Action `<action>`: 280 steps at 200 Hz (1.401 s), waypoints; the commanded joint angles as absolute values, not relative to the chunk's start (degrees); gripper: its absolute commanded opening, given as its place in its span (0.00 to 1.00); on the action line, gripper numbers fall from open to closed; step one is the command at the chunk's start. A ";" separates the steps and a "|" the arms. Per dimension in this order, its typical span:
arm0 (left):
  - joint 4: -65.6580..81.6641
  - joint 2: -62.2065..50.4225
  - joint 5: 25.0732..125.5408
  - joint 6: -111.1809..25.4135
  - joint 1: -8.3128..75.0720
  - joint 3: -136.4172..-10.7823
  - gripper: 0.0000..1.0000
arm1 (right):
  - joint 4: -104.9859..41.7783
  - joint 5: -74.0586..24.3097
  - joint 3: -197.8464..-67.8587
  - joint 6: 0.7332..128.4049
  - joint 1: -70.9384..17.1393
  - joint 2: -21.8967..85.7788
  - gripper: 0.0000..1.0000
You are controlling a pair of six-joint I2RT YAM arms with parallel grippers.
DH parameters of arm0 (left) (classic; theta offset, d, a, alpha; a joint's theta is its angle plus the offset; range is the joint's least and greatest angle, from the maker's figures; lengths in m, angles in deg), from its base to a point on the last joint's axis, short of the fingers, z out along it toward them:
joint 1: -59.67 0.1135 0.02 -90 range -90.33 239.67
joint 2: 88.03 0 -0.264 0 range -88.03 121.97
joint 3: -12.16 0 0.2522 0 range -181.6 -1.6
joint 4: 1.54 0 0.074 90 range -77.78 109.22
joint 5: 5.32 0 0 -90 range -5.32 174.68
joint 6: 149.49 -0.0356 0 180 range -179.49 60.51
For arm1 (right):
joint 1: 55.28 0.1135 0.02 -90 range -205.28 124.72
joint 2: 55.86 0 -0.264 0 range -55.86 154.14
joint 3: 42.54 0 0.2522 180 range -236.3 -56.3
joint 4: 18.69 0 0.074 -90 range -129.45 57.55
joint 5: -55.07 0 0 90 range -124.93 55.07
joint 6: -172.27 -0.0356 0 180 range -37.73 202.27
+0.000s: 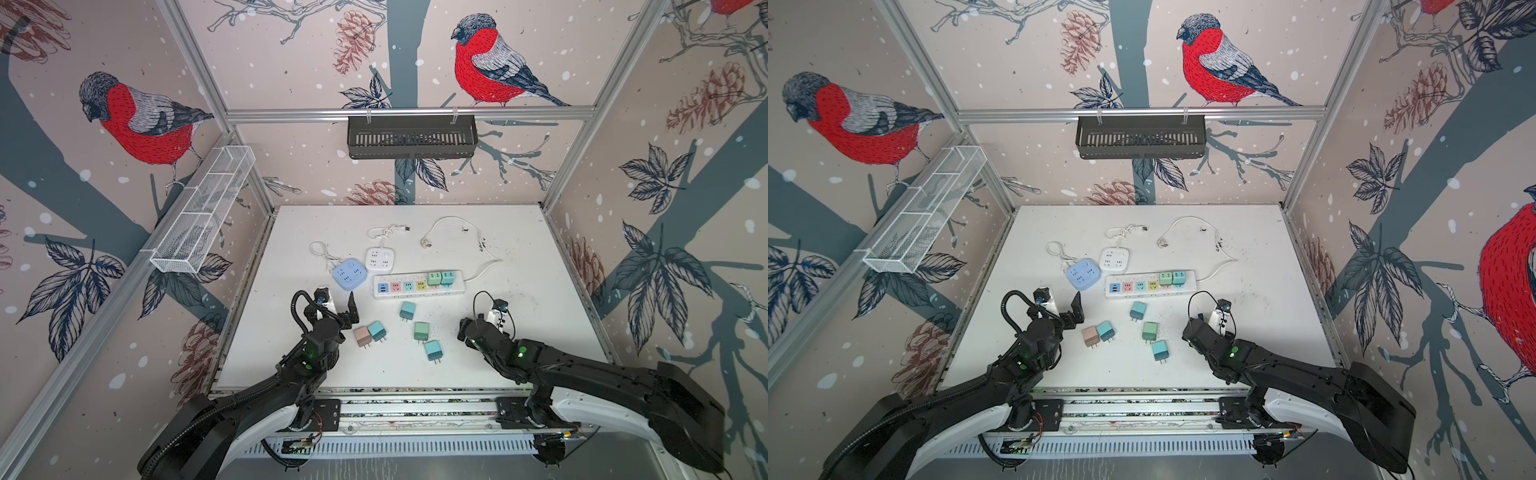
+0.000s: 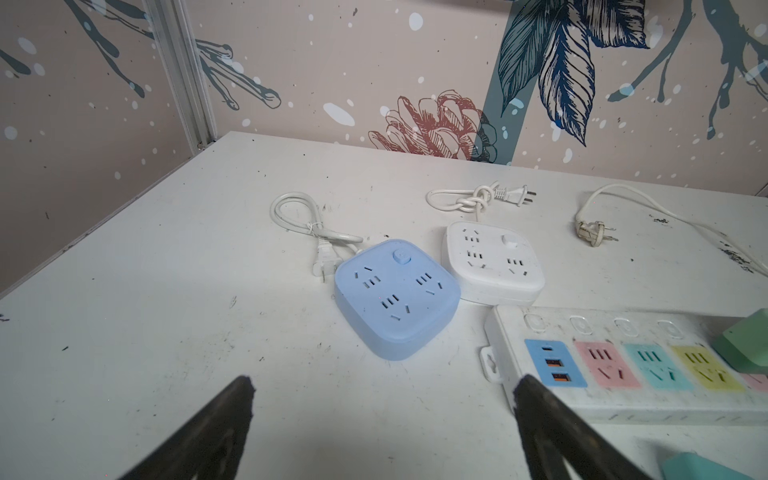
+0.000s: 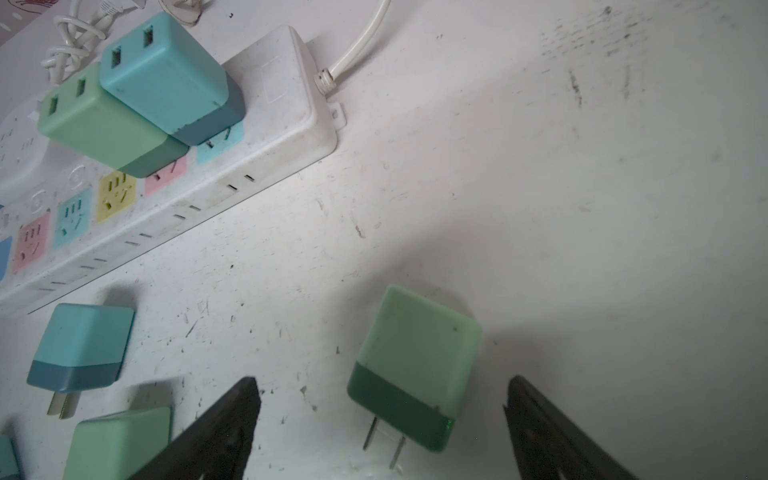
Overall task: Insert the plug
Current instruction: 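Open the left gripper and raise it back while right lowers toward plugs, then close the right gripper on a light-green plug and lift it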
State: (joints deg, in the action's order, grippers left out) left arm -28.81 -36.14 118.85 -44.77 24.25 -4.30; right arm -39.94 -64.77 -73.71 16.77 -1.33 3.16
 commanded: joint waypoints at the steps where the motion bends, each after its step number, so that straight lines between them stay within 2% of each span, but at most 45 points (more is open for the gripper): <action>1: -31.58 -36.25 118.69 -44.13 24.34 -4.26 0.97 | -36.42 -63.47 -74.51 19.26 -1.30 5.93 0.88; 65: -31.72 -36.01 118.28 -44.29 24.34 -4.30 0.97 | -37.20 -62.86 -81.11 21.65 0.31 19.80 0.81; 103: -31.81 -35.83 118.00 -44.36 24.34 -4.24 0.97 | -43.36 -68.43 -85.95 19.74 2.44 26.77 0.79; 165: -32.03 -35.00 117.13 -44.92 24.34 -4.63 0.97 | -42.48 -67.92 -86.39 19.17 1.72 31.37 0.76; 226: -32.12 -34.21 116.59 -45.16 24.34 -4.86 0.97 | -40.77 -67.25 -83.49 19.11 1.39 27.47 0.51; 258: -32.16 -33.55 116.15 -45.43 24.34 -5.27 0.97 | -39.92 -66.92 -82.32 19.42 1.33 25.53 0.42; 280: -31.91 -32.97 115.97 -45.52 24.34 -5.54 0.97 | -40.47 -67.65 -82.01 19.29 1.30 24.91 0.41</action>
State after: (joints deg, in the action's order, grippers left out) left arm -29.12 -33.45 116.18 -45.49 24.25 -4.91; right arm -37.95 -70.56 -82.54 19.64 1.27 25.35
